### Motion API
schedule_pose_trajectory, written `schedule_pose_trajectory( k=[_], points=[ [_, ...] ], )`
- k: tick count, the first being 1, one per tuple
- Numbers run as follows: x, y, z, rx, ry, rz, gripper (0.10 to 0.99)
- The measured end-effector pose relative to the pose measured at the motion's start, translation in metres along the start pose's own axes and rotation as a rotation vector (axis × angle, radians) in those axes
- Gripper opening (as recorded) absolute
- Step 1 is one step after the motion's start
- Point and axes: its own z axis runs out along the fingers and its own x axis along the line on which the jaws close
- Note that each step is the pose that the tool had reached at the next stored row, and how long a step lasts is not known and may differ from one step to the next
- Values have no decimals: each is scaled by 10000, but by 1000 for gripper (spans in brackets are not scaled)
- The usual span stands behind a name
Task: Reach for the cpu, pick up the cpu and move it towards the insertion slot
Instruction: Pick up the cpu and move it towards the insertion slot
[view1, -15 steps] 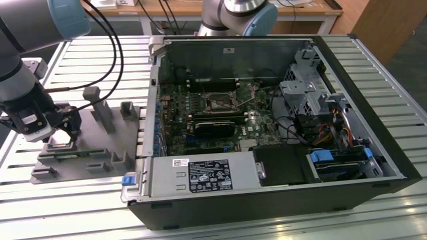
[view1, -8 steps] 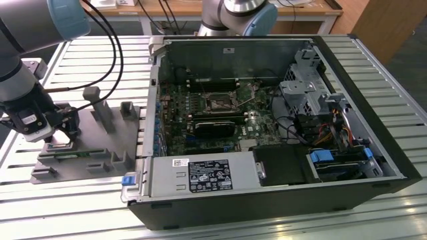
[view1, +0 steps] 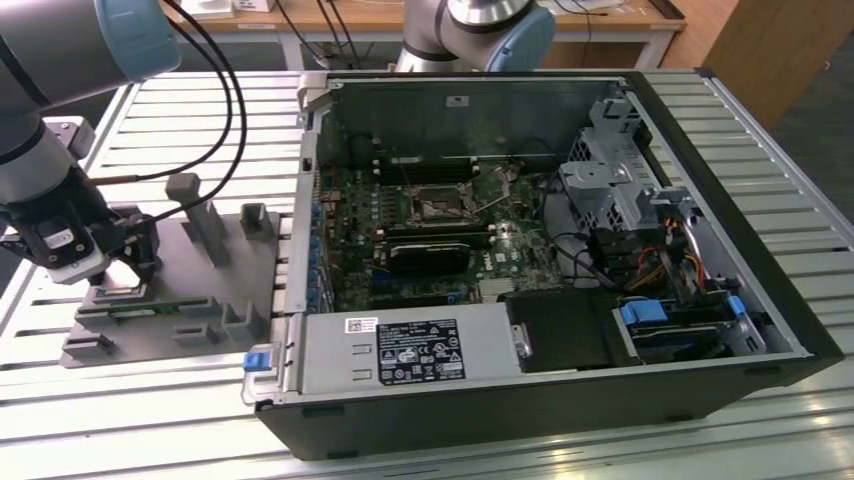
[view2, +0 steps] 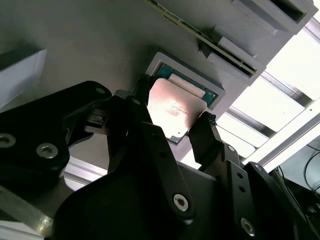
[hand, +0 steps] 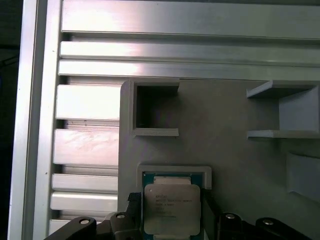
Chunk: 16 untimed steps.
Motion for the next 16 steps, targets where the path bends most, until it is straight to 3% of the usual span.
schedule_pose_trajectory(
  k=[10,16],
  points=[
    [0,1,-2,-5,-4,0,541],
    [2,4,-84,-19,1,0,541]
  ],
)
